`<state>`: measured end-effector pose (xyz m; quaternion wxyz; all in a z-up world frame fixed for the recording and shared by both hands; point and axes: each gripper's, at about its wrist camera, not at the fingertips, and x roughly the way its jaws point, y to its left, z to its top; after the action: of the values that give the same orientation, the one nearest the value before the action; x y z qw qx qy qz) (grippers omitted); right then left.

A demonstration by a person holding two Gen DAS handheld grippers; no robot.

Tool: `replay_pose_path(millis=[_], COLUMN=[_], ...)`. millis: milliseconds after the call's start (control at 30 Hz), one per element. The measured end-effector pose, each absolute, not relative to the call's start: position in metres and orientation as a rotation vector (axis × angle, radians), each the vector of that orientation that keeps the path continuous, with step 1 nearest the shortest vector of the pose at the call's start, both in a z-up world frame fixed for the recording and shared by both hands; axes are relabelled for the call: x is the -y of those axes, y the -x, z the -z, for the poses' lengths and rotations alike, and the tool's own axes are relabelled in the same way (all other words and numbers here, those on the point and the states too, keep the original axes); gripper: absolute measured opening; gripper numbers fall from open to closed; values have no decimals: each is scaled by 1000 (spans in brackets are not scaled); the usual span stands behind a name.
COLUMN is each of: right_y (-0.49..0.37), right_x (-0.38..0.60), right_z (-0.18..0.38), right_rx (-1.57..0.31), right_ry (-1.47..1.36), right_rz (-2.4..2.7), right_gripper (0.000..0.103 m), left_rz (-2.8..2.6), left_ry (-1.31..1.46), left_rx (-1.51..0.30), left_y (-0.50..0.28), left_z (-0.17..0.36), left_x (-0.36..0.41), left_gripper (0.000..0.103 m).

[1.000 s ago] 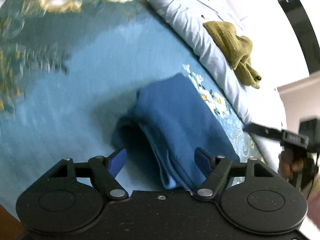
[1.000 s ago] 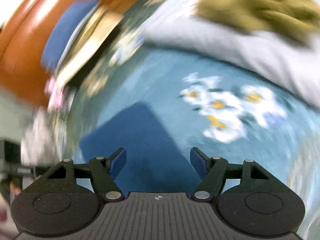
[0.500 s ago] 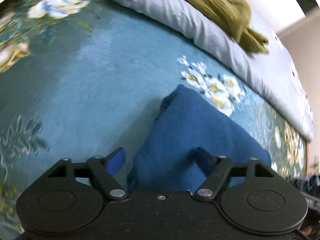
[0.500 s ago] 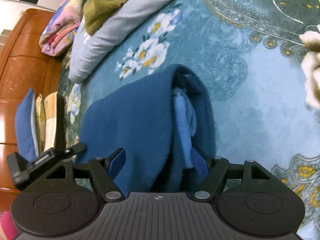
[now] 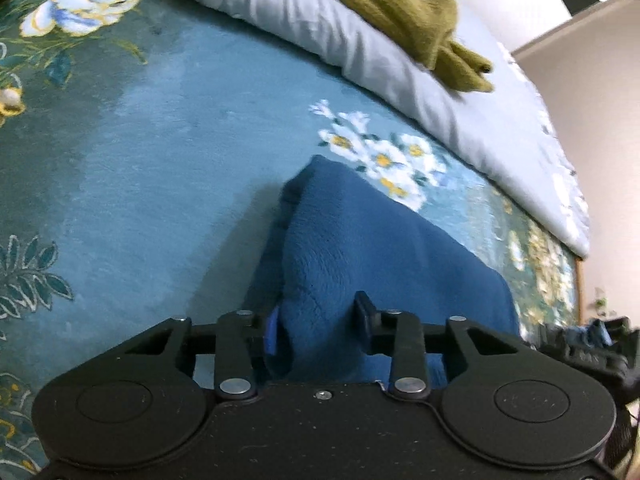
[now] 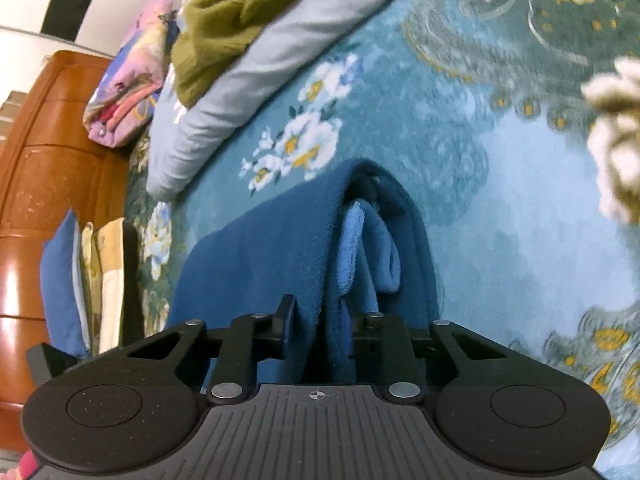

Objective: Fold clothes
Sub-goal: 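Grasp the folded vest edge with both grippers and lift it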

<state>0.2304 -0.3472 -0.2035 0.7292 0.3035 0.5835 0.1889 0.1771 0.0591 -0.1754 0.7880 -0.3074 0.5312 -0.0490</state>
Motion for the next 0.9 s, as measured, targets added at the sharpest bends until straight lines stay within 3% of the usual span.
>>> replay_pose_path(millis=[233, 433, 900], right_y=[-236, -228, -231], right_x=[340, 340, 340], right_z=[212, 236, 233], right_rx=[-1351, -1411, -1421], right_ry=[-520, -524, -479], right_rz=[-401, -349, -357], right_gripper=[19, 21, 26], left_rz=[111, 63, 46], left_ry=[625, 684, 674], left_rx=[-1203, -1251, -1271], left_y=[-166, -159, -164], left_z=[190, 223, 222], left_x=[-47, -53, -52], left_gripper=[31, 40, 45])
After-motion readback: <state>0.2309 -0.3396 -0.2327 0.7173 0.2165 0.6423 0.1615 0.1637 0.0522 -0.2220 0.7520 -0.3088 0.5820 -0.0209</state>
